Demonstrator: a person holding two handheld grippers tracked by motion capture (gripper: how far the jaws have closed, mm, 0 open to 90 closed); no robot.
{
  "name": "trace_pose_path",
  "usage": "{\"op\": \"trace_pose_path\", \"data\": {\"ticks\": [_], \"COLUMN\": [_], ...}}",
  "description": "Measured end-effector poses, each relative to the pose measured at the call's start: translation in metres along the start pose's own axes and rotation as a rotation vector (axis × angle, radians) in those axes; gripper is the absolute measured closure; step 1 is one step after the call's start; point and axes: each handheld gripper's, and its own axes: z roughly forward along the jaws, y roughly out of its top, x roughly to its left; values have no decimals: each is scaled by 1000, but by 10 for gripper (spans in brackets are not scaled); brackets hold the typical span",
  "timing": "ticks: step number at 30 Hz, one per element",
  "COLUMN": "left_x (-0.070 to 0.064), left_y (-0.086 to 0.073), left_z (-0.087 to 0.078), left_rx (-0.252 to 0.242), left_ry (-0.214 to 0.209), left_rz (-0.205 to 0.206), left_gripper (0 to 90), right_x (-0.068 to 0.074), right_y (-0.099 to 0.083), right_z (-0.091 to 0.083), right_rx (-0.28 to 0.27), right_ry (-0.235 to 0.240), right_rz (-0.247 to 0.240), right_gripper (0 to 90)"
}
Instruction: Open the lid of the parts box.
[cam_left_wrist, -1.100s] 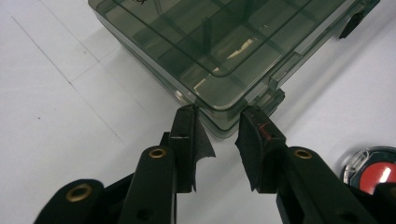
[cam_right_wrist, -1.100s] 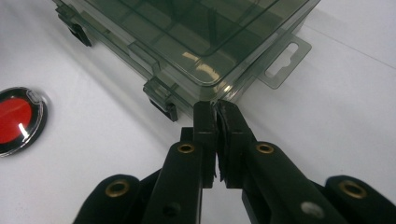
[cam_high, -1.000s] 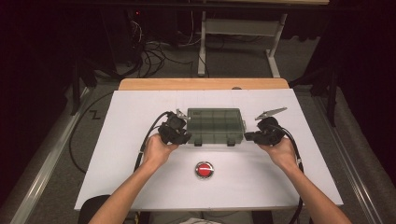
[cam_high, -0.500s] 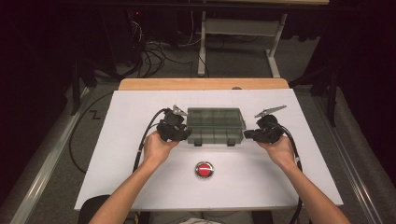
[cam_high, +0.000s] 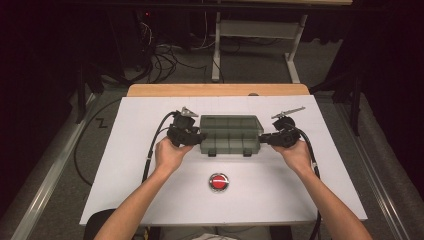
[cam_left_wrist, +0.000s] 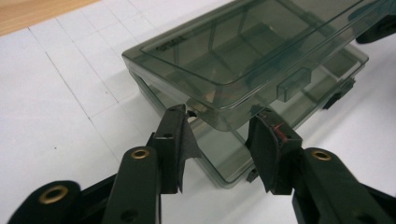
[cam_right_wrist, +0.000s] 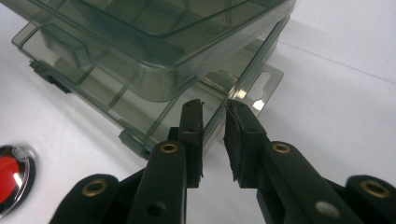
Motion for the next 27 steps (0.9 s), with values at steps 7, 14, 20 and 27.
{"op": "trace_pose_path", "data": {"ticks": [7,14,20,27], "left_x": [2,4,6,5], "left_y": [3,8,10,14], "left_z": [-1,-1,-2,-2], "left_rx": [-39,-56,-63,-71], "left_ry": [1,2,-1,15], "left_rz": [-29,-42,-51,-42], "left_gripper": [558,548,552,552], "right_x": [-4,-7,-4,-5], "right_y": [10,18,24,29], "right_z": [5,13,20,25], "right_rx": [7,22,49,69], "right_ry": [-14,-23,-48,-79], "right_rz": [41,66,62,60], "right_gripper": [765,741,732,728]}}
